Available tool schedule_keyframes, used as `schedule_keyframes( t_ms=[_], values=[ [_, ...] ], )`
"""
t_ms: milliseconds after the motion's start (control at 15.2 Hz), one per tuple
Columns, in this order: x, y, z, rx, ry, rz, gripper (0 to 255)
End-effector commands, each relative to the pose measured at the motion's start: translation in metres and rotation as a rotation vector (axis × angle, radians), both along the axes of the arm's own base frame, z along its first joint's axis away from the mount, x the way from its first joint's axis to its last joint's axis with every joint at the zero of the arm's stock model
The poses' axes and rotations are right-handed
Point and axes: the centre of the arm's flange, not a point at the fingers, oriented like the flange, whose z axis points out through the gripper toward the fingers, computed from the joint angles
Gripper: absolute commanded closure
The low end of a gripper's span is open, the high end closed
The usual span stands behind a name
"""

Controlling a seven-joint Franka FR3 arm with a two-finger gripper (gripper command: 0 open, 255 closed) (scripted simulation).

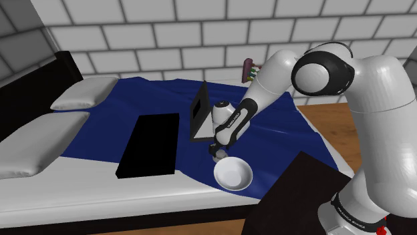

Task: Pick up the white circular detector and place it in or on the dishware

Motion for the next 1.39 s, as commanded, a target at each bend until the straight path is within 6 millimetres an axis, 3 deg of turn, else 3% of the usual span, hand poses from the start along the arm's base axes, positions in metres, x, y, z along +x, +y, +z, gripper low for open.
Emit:
schedule_keyframes(
  t_ms=[0,396,462,1056,1320],
  values=[
    [0.0,0.0,-0.004,0.0,0.0,0.0,0],
    [0.0,0.0,-0.004,0.0,0.0,0.0,0],
    [0.0,0.0,-0.004,0.0,0.0,0.0,255],
    [0.0,0.0,-0.004,0.0,0.0,0.0,255],
    [0.0,0.0,0.017,0.0,0.0,0.0,255]
  ],
)
